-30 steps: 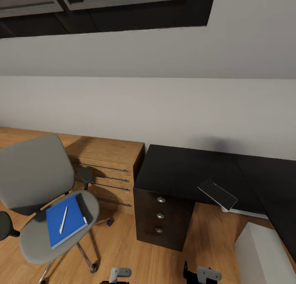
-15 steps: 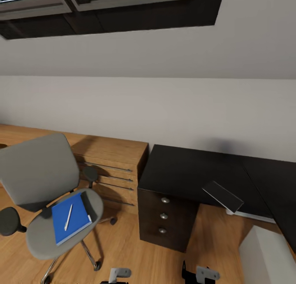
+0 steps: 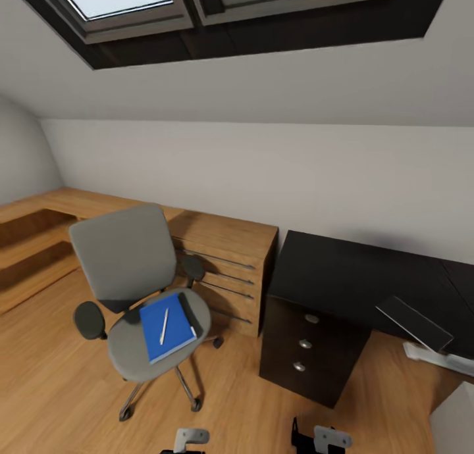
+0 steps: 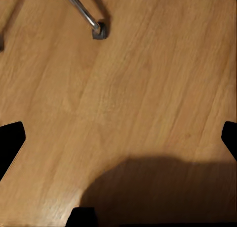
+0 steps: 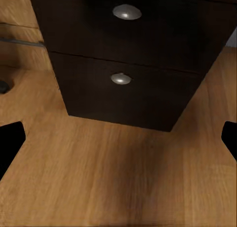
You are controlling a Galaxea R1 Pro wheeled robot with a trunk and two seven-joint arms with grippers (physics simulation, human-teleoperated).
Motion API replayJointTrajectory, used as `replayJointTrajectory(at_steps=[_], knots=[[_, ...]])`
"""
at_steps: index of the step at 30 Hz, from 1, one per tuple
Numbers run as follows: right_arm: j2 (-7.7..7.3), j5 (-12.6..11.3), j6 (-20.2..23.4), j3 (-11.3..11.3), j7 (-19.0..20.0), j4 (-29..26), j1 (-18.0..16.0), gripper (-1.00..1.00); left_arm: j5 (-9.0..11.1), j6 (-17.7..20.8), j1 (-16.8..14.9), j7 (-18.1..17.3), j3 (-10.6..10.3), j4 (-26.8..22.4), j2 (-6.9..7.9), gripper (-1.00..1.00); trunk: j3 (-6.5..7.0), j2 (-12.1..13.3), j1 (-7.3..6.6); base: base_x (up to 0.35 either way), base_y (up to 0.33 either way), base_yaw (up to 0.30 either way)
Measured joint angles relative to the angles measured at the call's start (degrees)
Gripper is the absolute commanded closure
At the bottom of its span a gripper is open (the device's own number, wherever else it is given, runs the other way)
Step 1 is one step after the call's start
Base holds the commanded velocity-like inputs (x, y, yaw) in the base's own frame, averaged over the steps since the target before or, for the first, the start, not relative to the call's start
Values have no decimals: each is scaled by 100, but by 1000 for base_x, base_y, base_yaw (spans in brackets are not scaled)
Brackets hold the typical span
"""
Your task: In the bedroom, organize the workspace by keeping the computer under the desk, ensuring the monitor is on the desk, placing the keyboard on the desk next to the monitor, placing the mouse on the desk next to the keyboard, moving the folder from the swivel chair onto the desk next to the mouse, stacking the notebook on top of the folder with the pen on top of the notebook, and positioning the swivel chair next to the desk.
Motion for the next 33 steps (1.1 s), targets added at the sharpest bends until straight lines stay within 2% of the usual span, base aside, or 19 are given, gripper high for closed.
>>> replayJointTrajectory(at_steps=[4, 9, 16, 17, 23, 33], knots=[[7, 1, 0, 5, -2, 1, -2, -100, 4, -187, 0, 0, -1, 23, 0, -100, -15, 0, 0, -126, 226, 257], [30, 4, -4, 5, -6, 2, 1, -100, 14, -787, 0, 0, -2, 96, -6, -100, -39, 0, -1, -67, 70, 242], [13, 19, -8, 8, 12, 0, 0, -100, 27, -1031, 2, 1, 5, 116, -1, -100, -64, 0, -1, -8, 8, 107], [9, 29, -9, 10, 66, 9, 2, -100, 30, -1161, 35, 1, 1, 116, 0, -100, -64, 0, -1, -1, 1, 12], [22, 8, -58, -2, 120, 18, 1, -100, 31, -1262, 82, 4, 2, 115, -1, -100, -65, 0, -1, 0, 0, 78], [26, 21, -67, 0, 121, 20, 1, -100, 31, -1267, 88, 43, -3, 121, -11, -100, -65, 0, -1, 0, 0, 268]])
